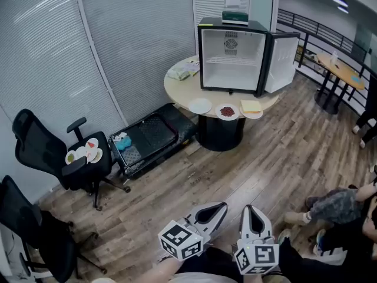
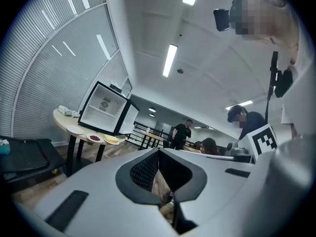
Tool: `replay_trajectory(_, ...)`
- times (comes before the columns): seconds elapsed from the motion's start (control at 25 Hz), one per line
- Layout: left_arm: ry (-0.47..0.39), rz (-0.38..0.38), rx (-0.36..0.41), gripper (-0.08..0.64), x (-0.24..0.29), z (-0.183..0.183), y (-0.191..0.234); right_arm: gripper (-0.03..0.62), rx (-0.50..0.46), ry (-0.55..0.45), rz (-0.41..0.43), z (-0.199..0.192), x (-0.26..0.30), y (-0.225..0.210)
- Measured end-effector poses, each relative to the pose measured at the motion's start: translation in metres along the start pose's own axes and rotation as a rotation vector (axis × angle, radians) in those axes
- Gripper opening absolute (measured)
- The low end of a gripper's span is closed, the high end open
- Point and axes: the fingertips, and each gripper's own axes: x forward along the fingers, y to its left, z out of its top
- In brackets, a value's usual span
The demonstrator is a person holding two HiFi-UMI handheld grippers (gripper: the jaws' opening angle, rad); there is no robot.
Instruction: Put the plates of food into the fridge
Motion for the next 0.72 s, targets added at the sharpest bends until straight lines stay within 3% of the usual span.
replay_trajectory(0.72,0.019,-0.032,-0.003,0.005,0.017,-0.010,-0.014,0.008,0.084,-0.019,-0.022,-0.002,-0.005,-0.022)
